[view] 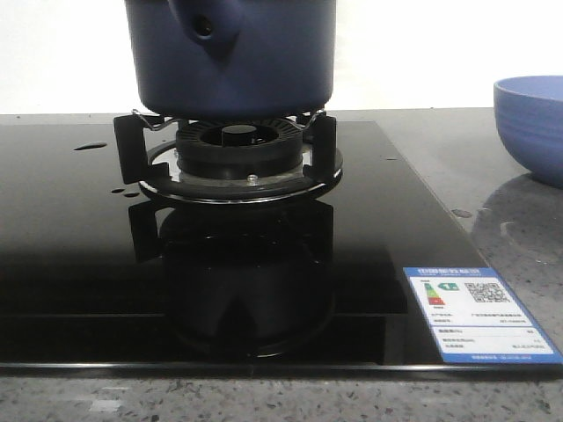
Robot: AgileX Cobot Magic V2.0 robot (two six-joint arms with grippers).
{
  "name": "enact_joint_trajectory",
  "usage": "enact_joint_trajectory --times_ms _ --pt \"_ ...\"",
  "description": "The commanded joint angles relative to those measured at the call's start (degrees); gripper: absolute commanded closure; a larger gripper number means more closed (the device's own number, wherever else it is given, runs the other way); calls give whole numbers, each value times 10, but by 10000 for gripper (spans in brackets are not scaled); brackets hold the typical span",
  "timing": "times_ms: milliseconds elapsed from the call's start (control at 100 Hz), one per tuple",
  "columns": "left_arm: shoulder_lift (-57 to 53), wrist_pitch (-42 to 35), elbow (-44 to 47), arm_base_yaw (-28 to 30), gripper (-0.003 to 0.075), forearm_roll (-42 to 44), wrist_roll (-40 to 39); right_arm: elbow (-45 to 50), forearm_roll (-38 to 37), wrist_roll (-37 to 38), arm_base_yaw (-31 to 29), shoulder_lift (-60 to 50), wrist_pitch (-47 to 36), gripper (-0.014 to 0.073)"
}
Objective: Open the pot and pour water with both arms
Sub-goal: 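Grasp the blue lid knob with the left gripper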
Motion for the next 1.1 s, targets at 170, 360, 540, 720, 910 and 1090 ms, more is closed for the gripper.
enact_joint_trajectory --times_ms 170,360,540,720,910,1090 --pt "154 -13 -64 -7 270 -232 210 -21 6 -7 1 9 -39 139" --pt "273 26 -132 -22 270 -295 301 -21 6 -7 1 9 -39 139" --pt "374 27 -207 -53 269 -295 341 -21 6 -9 1 9 -39 139" --pt "445 23 -258 -87 241 -293 391 -21 6 -9 1 9 -39 139" --pt "484 10 -289 -110 200 -293 414 -21 6 -9 1 9 -38 139" --pt "514 -31 -309 -127 200 -296 433 -21 6 -9 1 9 -38 139"
